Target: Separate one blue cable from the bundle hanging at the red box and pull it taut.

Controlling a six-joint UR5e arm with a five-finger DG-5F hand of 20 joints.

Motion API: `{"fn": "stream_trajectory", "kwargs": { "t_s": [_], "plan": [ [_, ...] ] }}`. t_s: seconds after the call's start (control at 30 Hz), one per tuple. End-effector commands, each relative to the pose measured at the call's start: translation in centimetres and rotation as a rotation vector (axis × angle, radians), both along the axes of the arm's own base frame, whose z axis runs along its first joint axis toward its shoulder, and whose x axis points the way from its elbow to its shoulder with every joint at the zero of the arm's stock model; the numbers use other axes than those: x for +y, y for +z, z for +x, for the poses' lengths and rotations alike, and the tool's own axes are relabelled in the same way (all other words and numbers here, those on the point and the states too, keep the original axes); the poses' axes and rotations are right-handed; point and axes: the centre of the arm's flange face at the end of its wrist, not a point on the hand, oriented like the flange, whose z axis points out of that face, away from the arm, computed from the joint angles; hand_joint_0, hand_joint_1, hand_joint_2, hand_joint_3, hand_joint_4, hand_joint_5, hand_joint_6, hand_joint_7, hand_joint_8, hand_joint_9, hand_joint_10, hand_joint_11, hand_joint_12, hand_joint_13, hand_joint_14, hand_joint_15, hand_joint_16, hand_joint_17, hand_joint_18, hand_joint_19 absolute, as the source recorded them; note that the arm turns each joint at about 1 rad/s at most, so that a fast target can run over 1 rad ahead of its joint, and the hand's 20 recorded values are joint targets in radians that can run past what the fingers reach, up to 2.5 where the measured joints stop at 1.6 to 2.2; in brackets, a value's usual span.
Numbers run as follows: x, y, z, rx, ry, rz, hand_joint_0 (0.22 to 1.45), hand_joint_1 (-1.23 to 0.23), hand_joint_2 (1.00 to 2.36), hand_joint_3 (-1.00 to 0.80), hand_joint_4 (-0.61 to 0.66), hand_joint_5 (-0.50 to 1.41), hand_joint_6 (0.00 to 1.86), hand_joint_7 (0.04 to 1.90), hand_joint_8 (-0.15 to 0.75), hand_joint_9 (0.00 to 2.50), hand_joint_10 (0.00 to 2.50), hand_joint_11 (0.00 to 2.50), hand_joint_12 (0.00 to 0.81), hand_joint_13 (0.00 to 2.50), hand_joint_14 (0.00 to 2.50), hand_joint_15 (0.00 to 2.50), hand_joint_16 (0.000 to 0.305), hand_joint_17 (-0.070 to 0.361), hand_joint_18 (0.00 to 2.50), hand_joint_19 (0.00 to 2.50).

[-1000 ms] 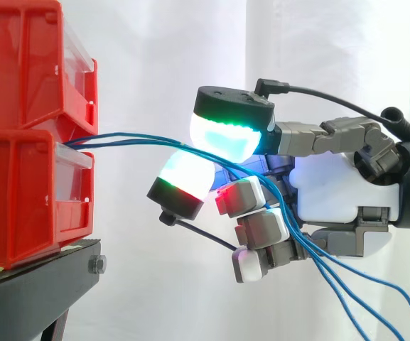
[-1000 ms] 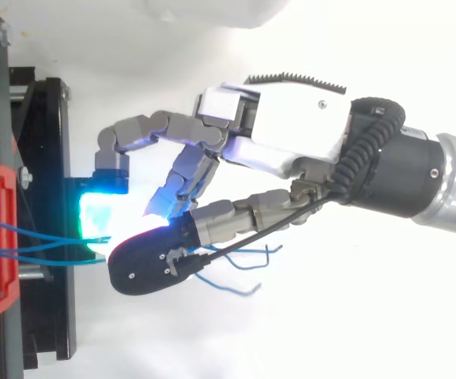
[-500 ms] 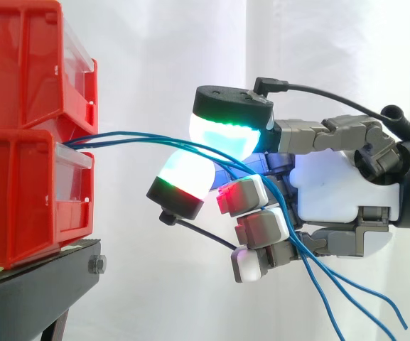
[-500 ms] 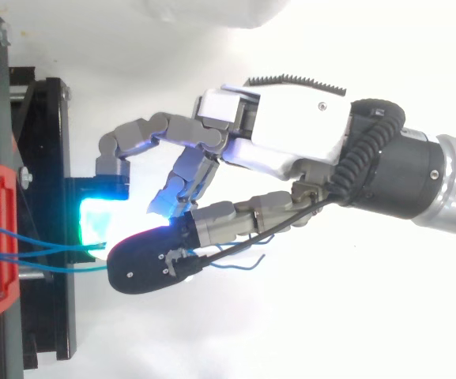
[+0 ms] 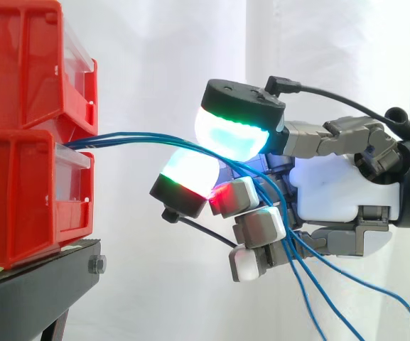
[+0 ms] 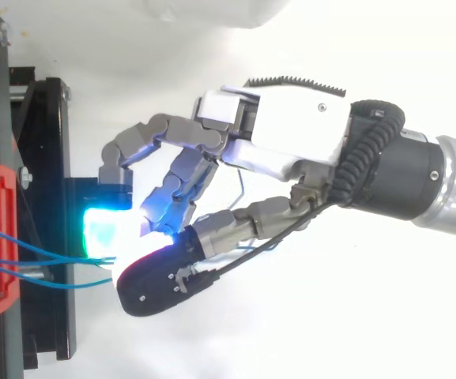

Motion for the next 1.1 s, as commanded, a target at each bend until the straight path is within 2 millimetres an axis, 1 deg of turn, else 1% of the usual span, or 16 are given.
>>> {"fn": "stream_trajectory", "kwargs": {
  "t_s": [0.0, 0.1, 0.3, 0.37, 0.43, 0.53, 0.63, 0.87, 1.0, 1.07],
  "plan": [
    [0.04, -0.04, 0.01, 0.0, 0.001, 0.001, 0.77, -0.87, 1.01, -0.42, 0.22, -0.22, 0.87, 0.98, 0.342, 1.07, 0.02, 1.16, 0.394, 1.21, 0.02, 0.8, 0.038, 0.085, 0.96, 0.52],
    [0.04, -0.04, 0.01, 0.0, 0.001, 0.001, 0.76, -0.88, 1.01, -0.42, 0.23, -0.22, 0.88, 0.98, 0.343, 1.08, 0.02, 1.15, 0.388, 1.21, 0.02, 0.8, 0.037, 0.084, 0.96, 0.53],
    [-0.02, -0.04, -0.01, 0.0, -0.006, 0.002, 0.69, -0.82, 1.01, -0.36, 0.21, -0.22, 0.86, 1.02, 0.341, 1.11, 0.02, 1.16, 0.389, 1.23, 0.03, 0.8, 0.037, 0.083, 0.97, 0.55],
    [0.05, 0.09, -0.01, -0.003, -0.009, 0.003, 0.68, -0.78, 1.01, -0.34, 0.2, -0.22, 0.86, 1.02, 0.344, 1.11, 0.02, 1.15, 0.382, 1.24, 0.03, 0.81, 0.037, 0.083, 0.97, 0.55],
    [0.03, 0.09, -0.01, -0.003, -0.01, 0.003, 0.64, -0.69, 1.01, -0.31, 0.19, -0.2, 0.83, 1.05, 0.338, 1.13, 0.02, 1.07, 0.382, 1.25, 0.03, 0.81, 0.038, 0.085, 0.97, 0.56],
    [0.12, -0.03, 0.0, -0.001, -0.012, 0.004, 0.64, -0.63, 1.01, -0.32, 0.18, -0.19, 0.8, 1.08, 0.338, 1.16, 0.02, 1.07, 0.375, 1.27, 0.03, 0.81, 0.038, 0.086, 0.97, 0.57],
    [0.09, -0.03, 0.0, -0.001, -0.015, 0.004, 0.64, -0.57, 1.01, -0.33, 0.19, -0.19, 0.79, 1.09, 0.343, 1.18, 0.02, 1.07, 0.374, 1.3, 0.03, 0.84, 0.038, 0.086, 0.98, 0.56],
    [0.16, 0.1, 0.0, -0.004, -0.018, 0.005, 0.63, -0.54, 1.01, -0.37, 0.2, -0.18, 0.78, 1.09, 0.346, 1.2, 0.02, 1.06, 0.375, 1.31, 0.03, 0.83, 0.038, 0.087, 0.98, 0.56],
    [0.25, 0.0, 0.02, -0.004, -0.019, 0.005, 0.59, -0.5, 1.0, -0.5, 0.21, -0.18, 0.78, 1.1, 0.347, 1.21, 0.02, 1.08, 0.373, 1.32, 0.03, 0.85, 0.039, 0.087, 0.99, 0.56],
    [0.25, 0.0, 0.02, -0.004, -0.019, 0.005, 0.56, -0.49, 1.0, -0.5, 0.21, -0.18, 0.78, 1.09, 0.352, 1.22, 0.02, 1.08, 0.37, 1.34, 0.03, 0.86, 0.04, 0.09, 1.01, 0.55]
  ]
}}
